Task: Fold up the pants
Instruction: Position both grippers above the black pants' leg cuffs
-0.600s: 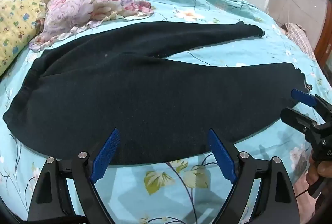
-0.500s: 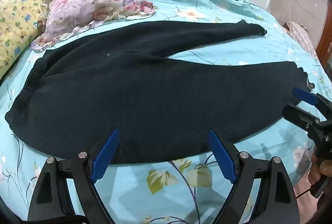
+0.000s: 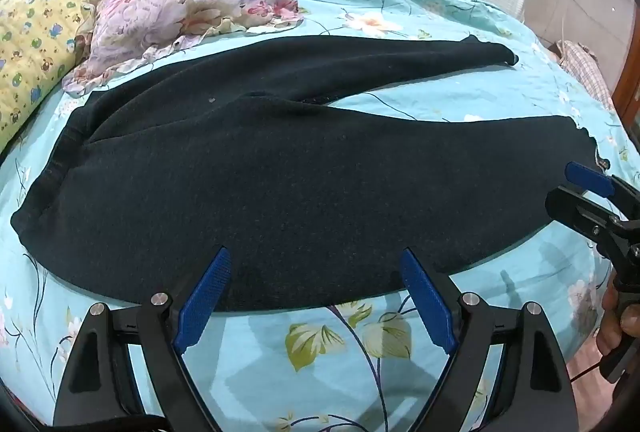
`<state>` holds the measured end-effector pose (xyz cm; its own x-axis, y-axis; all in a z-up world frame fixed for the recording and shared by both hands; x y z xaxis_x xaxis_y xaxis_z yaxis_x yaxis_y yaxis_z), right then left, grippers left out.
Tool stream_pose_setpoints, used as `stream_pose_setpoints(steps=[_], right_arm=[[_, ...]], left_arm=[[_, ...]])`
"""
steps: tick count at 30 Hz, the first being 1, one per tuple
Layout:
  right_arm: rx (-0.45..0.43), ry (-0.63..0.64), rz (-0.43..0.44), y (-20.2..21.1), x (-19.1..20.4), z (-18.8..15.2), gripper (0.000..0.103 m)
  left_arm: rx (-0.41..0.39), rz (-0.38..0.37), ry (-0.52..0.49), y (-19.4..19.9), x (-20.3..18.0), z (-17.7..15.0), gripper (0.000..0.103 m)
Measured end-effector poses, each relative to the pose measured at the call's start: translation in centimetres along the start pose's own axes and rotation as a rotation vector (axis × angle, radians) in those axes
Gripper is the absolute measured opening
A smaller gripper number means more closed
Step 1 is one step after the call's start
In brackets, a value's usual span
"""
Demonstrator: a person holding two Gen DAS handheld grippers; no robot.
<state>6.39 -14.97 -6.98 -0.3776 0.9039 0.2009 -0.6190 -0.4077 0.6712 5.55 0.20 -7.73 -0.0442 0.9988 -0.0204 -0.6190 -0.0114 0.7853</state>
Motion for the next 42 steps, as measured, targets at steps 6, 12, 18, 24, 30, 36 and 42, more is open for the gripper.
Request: stream_pose_setpoints(steps=[6, 12, 18, 24, 30, 36, 42], right_arm=[[0.001, -0.008, 0.008, -0.1, 0.0, -0.2, 0.103], [0.0, -0.009, 0.015, -0.2, 0.1, -0.2, 0.103], [0.0, -0.011, 0.012, -0.3, 0.3, -0.3, 0.103], [-0.007, -0.014, 0.013, -0.2, 0.6, -0.2, 0.103], [-0.029, -0.024, 0.019, 0.1, 0.6, 0.1, 0.103], [-0.049, -0.027, 0.033, 0.4, 0.8, 0.4, 0.103], [-0.041, -0.025, 0.04, 0.2, 1.0, 0.3, 0.103]], left_arm=[[-0.003, -0.002, 0.002, 0.0, 0.0, 0.0, 0.087], [-0.004, -0.003, 0.004, 0.1, 0.0, 0.1, 0.087], [-0.006, -0.005, 0.015, 0.1, 0.3, 0.2, 0.087], [-0.027, -0.011, 0.029, 0.5, 0.6, 0.4, 0.087], [-0.052, -0.022, 0.043, 0.9, 0.8, 0.8, 0.087], [-0.056, -0.026, 0.054, 1.0, 1.0, 0.8, 0.087], [-0.056, -0.027, 0.055, 0.9, 1.0, 0.8, 0.087]])
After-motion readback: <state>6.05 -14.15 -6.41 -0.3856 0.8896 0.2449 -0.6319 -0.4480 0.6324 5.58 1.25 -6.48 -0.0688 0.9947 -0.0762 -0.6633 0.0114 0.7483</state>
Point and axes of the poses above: each gripper's, at about its wrist camera, not at the fingertips, and y roughly against the way its jaws point, x to its left, z to its top, the point moved 9 cm from there along -y, roughly the way its jaws point, and after that the axes turned 2 degrees about y, right-handed, at the moved point
